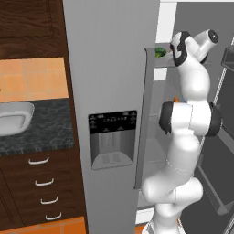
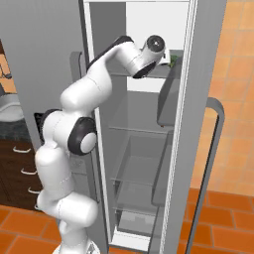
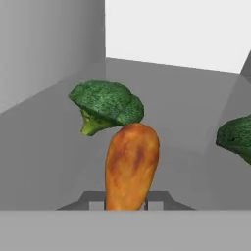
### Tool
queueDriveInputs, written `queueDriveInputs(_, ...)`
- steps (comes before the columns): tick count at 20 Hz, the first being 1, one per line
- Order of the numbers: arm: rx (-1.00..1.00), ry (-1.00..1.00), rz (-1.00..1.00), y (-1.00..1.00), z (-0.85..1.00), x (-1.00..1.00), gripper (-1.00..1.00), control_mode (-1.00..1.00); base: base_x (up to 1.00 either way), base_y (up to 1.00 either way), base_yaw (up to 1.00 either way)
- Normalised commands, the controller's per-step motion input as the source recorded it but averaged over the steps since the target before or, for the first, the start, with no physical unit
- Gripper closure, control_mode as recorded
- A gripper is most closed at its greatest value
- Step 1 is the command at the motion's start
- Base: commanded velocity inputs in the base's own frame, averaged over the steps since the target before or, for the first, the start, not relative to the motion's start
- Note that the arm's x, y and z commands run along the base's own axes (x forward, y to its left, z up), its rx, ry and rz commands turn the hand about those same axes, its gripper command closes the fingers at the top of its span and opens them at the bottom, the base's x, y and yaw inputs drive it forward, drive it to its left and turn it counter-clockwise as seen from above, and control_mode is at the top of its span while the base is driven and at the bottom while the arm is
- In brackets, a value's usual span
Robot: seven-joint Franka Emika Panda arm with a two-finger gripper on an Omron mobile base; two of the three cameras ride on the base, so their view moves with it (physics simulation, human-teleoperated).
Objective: Place one broccoli and one chicken drumstick in each tupperware on the nearby counter, to pack two identical lunches.
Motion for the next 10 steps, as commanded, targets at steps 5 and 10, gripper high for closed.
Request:
queueDriveInputs(5,0.00,0.09,-0.04,0.24,0.23,-1.00,1.00,-1.00,0.00,0.00,0.00)
queueDriveInputs(10,0.00,0.34,0.00,0.01,0.70,-1.00,1.00,-1.00,0.00,0.00,0.00)
